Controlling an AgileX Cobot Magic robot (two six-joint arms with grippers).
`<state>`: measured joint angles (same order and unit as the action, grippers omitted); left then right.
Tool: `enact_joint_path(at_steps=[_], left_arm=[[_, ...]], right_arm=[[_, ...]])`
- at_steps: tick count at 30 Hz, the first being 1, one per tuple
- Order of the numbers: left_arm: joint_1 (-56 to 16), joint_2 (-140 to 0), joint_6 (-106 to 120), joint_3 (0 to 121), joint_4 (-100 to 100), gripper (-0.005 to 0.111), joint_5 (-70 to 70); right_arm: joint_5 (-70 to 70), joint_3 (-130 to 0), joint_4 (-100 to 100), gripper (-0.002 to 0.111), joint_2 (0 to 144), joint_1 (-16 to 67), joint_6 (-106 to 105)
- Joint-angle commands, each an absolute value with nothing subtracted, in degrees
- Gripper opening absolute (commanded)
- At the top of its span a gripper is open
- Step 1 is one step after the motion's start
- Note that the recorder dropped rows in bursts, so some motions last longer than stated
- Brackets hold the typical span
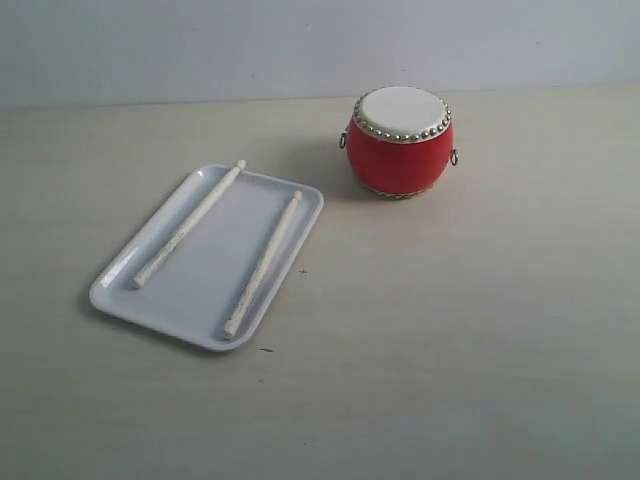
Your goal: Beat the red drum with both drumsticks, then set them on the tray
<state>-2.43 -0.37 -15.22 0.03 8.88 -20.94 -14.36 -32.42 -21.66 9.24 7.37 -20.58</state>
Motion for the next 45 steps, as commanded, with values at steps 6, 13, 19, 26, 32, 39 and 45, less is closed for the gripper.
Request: enact_joint_path(at_steps=[6,13,19,26,32,39,45], left_arm=[[-2.25,0.00,-15.29,0.00,8.73,0.000,-20.69],[-2.25,0.00,-15.29,0.00,8.73,0.000,-20.69],[-2.25,0.00,-15.29,0.00,8.73,0.000,-20.69],[-2.25,0.00,-15.29,0.00,8.73,0.000,-20.69],[-2.25,0.00,-15.29,0.00,8.73,0.000,-20.69],[-2.25,0.00,-15.29,0.00,8.73,0.000,-20.69],[-2.25,0.00,-15.29,0.00,8.73,0.000,-20.69]], right_arm=[[-13.95,-20.81,-1.25,0.000,1.59,5.25,-2.98],[-13.74,-13.40,4.69,0.000,0.00,5.25,5.25],[-13.59,-7.32,4.81,0.000,0.00,5.25,5.92],[-13.59,-2.51,4.92,0.000,0.00,5.25,5.92],[-14.00,-1.01,2.48,0.000,0.00,5.25,6.32],[-14.00,-1.01,1.85,0.000,0.00,5.25,6.32],[-14.00,-1.01,1.85,0.000,0.00,5.25,6.32]])
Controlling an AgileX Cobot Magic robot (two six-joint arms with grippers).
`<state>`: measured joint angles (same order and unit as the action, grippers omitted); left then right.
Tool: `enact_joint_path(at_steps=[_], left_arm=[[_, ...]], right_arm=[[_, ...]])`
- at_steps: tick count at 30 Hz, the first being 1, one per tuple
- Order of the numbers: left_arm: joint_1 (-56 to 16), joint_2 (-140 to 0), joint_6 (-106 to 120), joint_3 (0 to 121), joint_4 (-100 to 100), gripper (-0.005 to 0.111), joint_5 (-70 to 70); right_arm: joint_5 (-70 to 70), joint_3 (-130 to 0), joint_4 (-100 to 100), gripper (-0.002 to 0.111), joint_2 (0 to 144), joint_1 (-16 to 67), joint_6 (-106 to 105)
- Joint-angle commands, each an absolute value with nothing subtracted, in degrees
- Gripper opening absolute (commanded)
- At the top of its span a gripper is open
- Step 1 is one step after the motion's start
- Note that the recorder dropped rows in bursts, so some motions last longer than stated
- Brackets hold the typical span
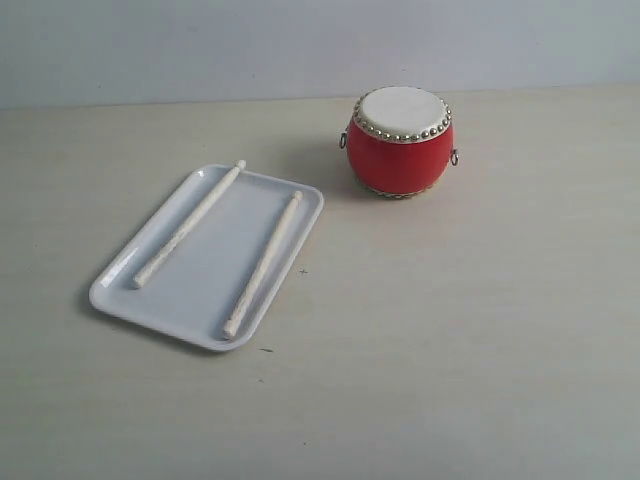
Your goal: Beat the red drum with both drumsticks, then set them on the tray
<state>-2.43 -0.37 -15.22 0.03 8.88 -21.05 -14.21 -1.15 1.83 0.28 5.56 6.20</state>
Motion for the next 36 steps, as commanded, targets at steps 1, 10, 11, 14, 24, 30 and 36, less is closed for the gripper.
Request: enact_joint_path(at_steps=[1,10,11,14,24,30,36], left_arm=[[-2.25,0.00,-15.29,0.00,8.73,0.000,-20.69],[-2.25,0.00,-15.29,0.00,8.73,0.000,-20.69],[-2.25,0.00,-15.29,0.00,8.73,0.000,-20.69],[-2.25,0.00,-15.29,0.00,8.84,0.000,-20.69],[-2.25,0.00,-15.29,0.00,8.84,0.000,-20.69],[-2.25,0.00,-15.16,0.00,8.83,0.000,-20.69],[-2.25,0.00,-15.16,0.00,8.83,0.000,-20.69]], right_arm=[[-14.00,-1.01,1.85,0.000,0.00,5.25,6.32],[-14.00,0.00,1.85,0.000,0.00,5.25,6.32],[-14.62,0.00,1.85,0.000,0.00,5.25,6.32],[-15.16,0.00,1.77,0.000,0.00,5.25,6.32],[-15.16,0.00,1.77,0.000,0.00,5.25,6.32],[-15.16,0.00,1.77,0.000,0.00,5.25,6.32],[-15.17,0.00,1.62,0.000,0.00,5.25,6.32]])
